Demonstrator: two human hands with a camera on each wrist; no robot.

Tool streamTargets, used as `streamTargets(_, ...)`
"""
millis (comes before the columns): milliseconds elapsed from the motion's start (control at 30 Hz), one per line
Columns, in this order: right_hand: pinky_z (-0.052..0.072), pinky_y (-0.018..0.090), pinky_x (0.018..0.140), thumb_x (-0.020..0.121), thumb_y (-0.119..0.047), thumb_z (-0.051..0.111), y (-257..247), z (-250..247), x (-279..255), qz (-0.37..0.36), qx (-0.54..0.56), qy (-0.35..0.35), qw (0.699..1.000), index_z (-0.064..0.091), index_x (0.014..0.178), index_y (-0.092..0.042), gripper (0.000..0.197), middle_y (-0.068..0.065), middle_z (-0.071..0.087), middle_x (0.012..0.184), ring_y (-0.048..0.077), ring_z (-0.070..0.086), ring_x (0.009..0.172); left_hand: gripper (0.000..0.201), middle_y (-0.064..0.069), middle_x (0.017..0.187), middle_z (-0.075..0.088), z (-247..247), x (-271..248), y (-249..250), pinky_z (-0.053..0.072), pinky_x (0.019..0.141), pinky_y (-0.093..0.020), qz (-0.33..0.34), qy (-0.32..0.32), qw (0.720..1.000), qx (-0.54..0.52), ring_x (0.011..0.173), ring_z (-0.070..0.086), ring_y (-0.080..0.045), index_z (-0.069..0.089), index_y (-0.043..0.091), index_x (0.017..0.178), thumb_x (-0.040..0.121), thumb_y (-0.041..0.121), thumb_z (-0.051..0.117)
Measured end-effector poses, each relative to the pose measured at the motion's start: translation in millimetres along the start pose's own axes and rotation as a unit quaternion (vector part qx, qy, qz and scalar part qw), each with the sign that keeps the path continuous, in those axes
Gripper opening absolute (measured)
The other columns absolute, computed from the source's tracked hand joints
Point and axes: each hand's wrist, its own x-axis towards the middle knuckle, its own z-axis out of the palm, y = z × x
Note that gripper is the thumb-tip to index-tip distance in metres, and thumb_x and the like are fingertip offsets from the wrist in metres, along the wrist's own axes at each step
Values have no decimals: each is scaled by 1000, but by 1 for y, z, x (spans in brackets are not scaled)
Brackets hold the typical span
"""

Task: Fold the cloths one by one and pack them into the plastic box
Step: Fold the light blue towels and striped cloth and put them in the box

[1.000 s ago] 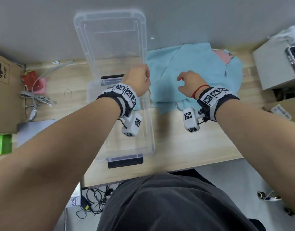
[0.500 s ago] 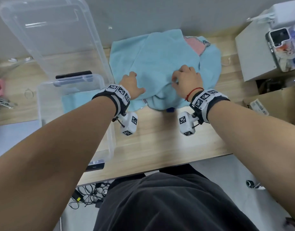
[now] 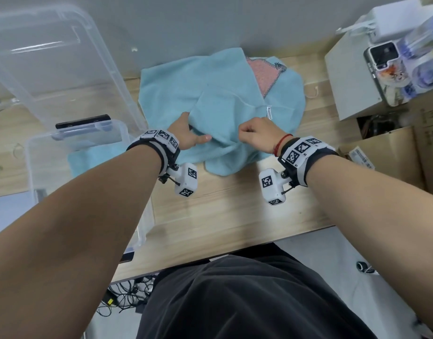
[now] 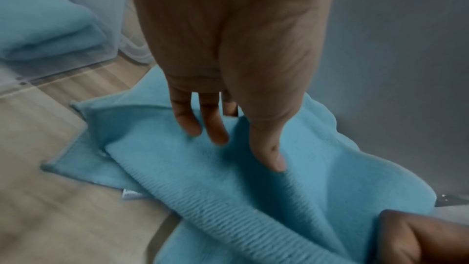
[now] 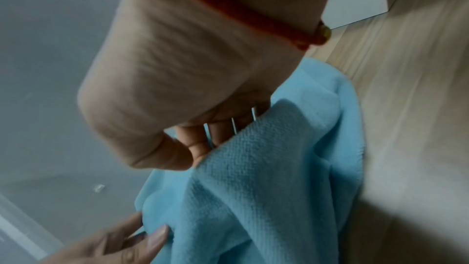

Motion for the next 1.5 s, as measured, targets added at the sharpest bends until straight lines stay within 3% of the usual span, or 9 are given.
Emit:
streamTargets(133, 52, 39, 77, 66, -40, 44, 1, 3, -4, 25, -28, -25, 999, 62, 65, -13, 33, 0, 64, 62, 19, 58, 71, 67, -6, 119, 65, -2, -9, 10, 46, 96, -36, 60, 13, 998, 33, 109, 60, -26, 60, 16, 122, 66, 50, 73)
streamTargets(267, 50, 35, 78, 71, -37, 52, -12, -3, -6, -5, -41, 30, 999, 59, 80, -21, 19, -3, 65, 81, 24, 61, 84, 35, -6, 113, 68, -7, -26, 29, 47, 92, -31, 94, 27, 994, 52, 106, 61, -25, 68, 18, 110, 77, 30, 68)
streamTargets(433, 45, 42, 92, 68, 0, 57, -35, -18, -6, -134, -132, 123, 974, 37, 137, -29, 78, 8, 37, 136, 34, 44, 113, 9, -6, 84, 64, -11, -61, 48, 48, 76, -30, 125, 14, 984, 125, 81, 59, -23, 67, 18, 81, 77, 25, 71)
streamTargets(633, 39, 46, 92, 70, 1, 64, -68, -28, -41, -186, -292, 49, 937, 34, 140, -47, 90, 2, 10, 156, 34, 28, 127, 34, 3, 67, 47, -10, -112, 68, 33, 61, -28, 177, -9, 956, 233, 66, 45, -20, 45, 24, 54, 78, 11, 66)
streamTargets(767, 39, 48, 93, 72, -1, 62, -74, -23, -72, -187, -299, 41, 935, 41, 134, -39, 75, 1, 8, 157, 36, 31, 126, 27, 6, 62, 41, -12, -153, 81, 29, 52, -29, 198, -12, 940, 276, 61, 39, -20, 44, 14, 56, 72, -6, 52)
streamTargets(1000, 45, 47, 93, 71, 5, 55, -77, 9, -136, -190, -217, 81, 954, 26, 142, -48, 93, 3, 11, 153, 32, 39, 120, 35, 2, 87, 52, 3, -220, 70, 39, 60, -23, 257, -54, 920, 292, 72, 46, -18, 56, 16, 65, 72, -14, 41)
streamTargets(1100, 49, 49, 90, 67, 2, 68, -70, 31, -160, -208, -199, 89, 953, 32, 136, -46, 91, 5, 16, 150, 31, 44, 113, 52, -6, 109, 60, 15, -241, 51, 47, 77, -34, 259, -59, 914, 305, 87, 53, -24, 72, 23, 96, 74, -11, 39)
streamTargets(1233, 51, 42, 89, 57, 0, 80, -68, 46, -190, -201, -179, 112, 957, 24, 141, -47, 111, 8, 18, 146, 33, 50, 107, 70, 0, 108, 65, 29, -266, 40, 50, 84, -36, 265, -72, 907, 318, 93, 56, -26, 67, 39, 117, 75, -9, 40)
streamTargets(1500, 49, 44, 88, 68, -32, 79, -73, 44, -216, -140, -265, 102, 949, 68, 96, -23, 31, 5, 52, 118, 30, 55, 105, 57, 9, 76, 61, 34, -285, 37, 41, 62, -21, 250, -12, 930, 268, 68, 49, -12, 67, 35, 119, 77, -2, 55)
